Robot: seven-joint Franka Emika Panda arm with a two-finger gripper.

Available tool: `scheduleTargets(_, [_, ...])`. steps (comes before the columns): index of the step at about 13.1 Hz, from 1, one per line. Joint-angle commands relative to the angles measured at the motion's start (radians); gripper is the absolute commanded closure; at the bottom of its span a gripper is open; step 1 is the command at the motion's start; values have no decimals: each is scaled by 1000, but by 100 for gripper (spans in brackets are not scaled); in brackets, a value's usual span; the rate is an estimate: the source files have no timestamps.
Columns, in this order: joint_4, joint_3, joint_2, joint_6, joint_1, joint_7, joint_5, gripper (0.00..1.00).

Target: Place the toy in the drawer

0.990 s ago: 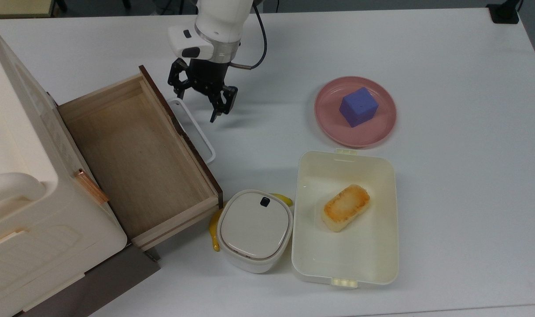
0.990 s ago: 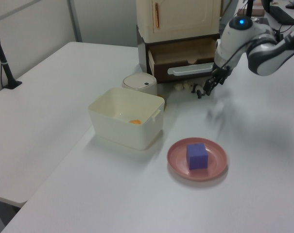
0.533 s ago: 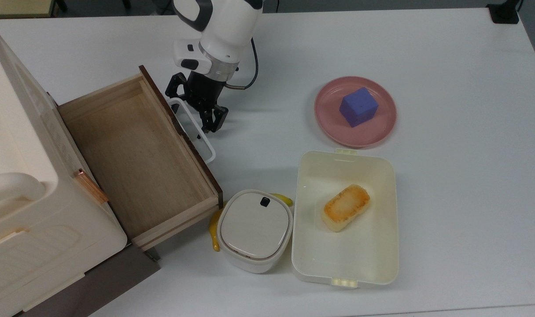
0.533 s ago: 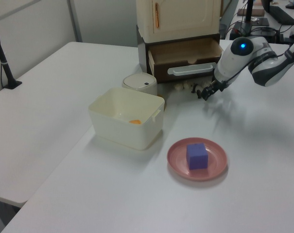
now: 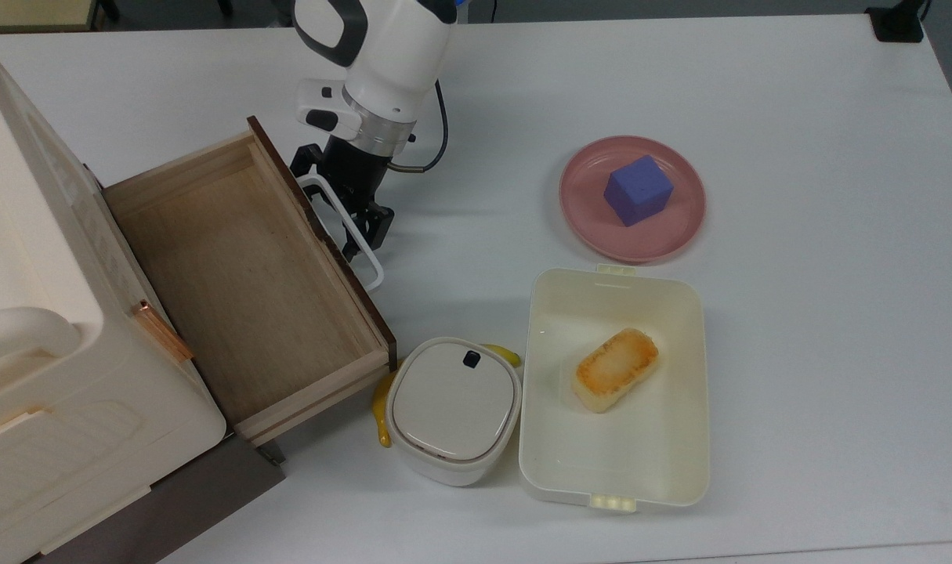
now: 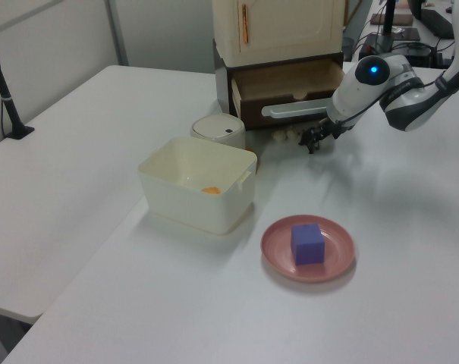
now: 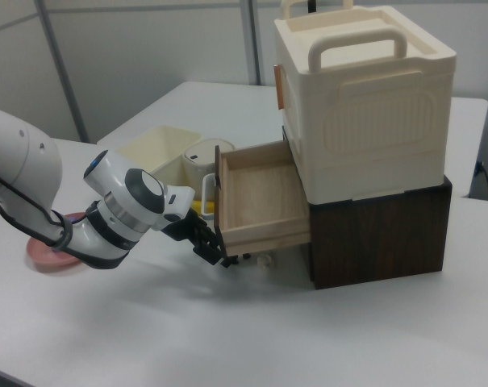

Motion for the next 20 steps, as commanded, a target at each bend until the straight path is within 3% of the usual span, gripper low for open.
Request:
scheduleTargets(1, [71,-5,80,20,-2,92,-112,8])
scheduleTargets(2, [96,-5,108,19,1,111,-144,12])
scheduleTargets(3, [116,-5,125,17,1,121,-172,29])
scheduleTargets(4, [122,-5,132,19,1,123,-193,56])
scheduleTargets(5, [128,-5,136,20,1,125,-215,92])
scheduleTargets(6, [133,-5,136,22,0,128,-218,100])
scheduleTargets(11, [58,13,85,27,44,129,-212,100])
scheduleTargets(14, [-4,92,37,42,58,126,-189,100])
scheduleTargets(17, [5,150,-47,42,58,111,-2,100])
scheduleTargets(20, [21,190,-95,40,58,99,73,100])
